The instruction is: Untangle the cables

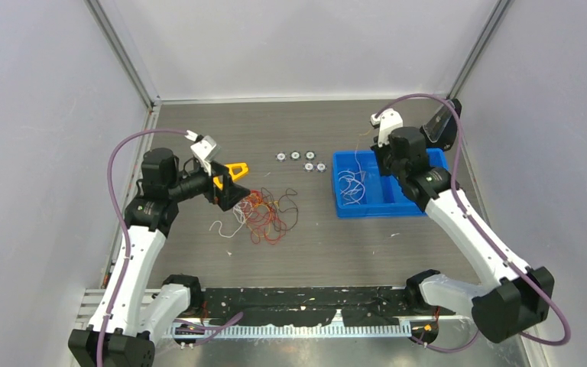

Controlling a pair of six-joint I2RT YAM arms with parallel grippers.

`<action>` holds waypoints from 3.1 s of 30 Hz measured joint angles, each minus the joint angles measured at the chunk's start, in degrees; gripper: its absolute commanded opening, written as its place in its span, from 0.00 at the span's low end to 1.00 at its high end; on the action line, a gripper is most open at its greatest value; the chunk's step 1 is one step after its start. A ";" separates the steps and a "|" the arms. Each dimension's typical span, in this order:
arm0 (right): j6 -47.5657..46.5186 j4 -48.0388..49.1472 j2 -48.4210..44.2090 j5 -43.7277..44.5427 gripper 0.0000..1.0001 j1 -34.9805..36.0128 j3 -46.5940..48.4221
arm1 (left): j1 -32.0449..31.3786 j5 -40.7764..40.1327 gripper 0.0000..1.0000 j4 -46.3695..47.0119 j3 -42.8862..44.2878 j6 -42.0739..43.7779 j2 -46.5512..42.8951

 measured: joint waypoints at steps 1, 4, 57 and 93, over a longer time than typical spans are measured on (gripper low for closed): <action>0.37 0.33 1.40 0.35 0.05 -0.02 0.00 | 0.00 -0.09 1.00 -0.22 0.13 0.17 0.04; 1.57 0.70 3.45 1.18 0.05 -0.13 -0.02 | 0.00 -0.50 1.00 -0.96 0.24 0.61 0.02; 16.35 3.08 -6.08 -1.95 0.05 -5.53 -3.10 | -0.31 -1.16 0.99 -4.74 0.24 3.08 -0.13; 30.42 17.62 10.73 -10.69 0.05 -5.53 -6.73 | -0.31 -3.50 0.99 -7.19 -0.79 5.18 -0.98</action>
